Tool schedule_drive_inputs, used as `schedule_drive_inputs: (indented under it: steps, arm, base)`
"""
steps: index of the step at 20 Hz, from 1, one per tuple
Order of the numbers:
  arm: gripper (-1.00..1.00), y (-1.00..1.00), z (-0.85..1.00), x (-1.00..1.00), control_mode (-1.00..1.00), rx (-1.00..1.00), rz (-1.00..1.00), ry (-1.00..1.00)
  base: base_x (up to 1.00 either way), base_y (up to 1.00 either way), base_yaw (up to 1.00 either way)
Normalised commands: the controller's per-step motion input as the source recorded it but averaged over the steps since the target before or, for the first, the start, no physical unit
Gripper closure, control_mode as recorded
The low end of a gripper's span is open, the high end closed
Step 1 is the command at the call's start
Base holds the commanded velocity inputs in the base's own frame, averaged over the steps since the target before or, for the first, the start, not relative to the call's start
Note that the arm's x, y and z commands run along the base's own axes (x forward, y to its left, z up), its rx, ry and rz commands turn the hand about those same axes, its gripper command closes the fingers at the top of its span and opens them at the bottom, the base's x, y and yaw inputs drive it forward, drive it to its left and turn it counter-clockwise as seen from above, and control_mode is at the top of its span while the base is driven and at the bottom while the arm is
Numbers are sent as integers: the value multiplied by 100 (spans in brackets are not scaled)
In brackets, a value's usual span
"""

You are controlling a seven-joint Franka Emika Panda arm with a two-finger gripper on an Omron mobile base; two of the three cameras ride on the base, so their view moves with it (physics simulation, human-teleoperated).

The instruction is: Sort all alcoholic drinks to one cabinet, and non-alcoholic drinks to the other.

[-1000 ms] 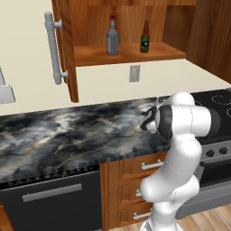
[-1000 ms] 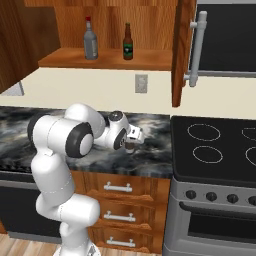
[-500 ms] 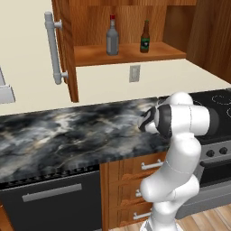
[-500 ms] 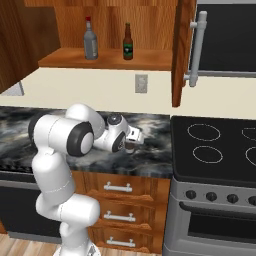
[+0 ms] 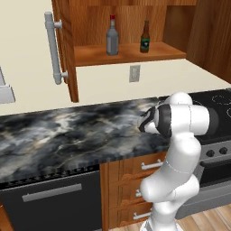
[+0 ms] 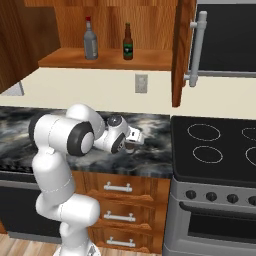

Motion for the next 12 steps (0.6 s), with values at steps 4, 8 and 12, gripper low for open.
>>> schedule_drive_inputs:
  steps: [4,8,12]
  arm:
    - [100,0,4,-3,-100,0,0,-4]
    - [100,0,40,-20,-100,0,2,-14]
    - [100,0,58,-17,-100,0,6,-11]
  base:
    - [0,0,0]
    - [0,0,0]
    - [0,0,0]
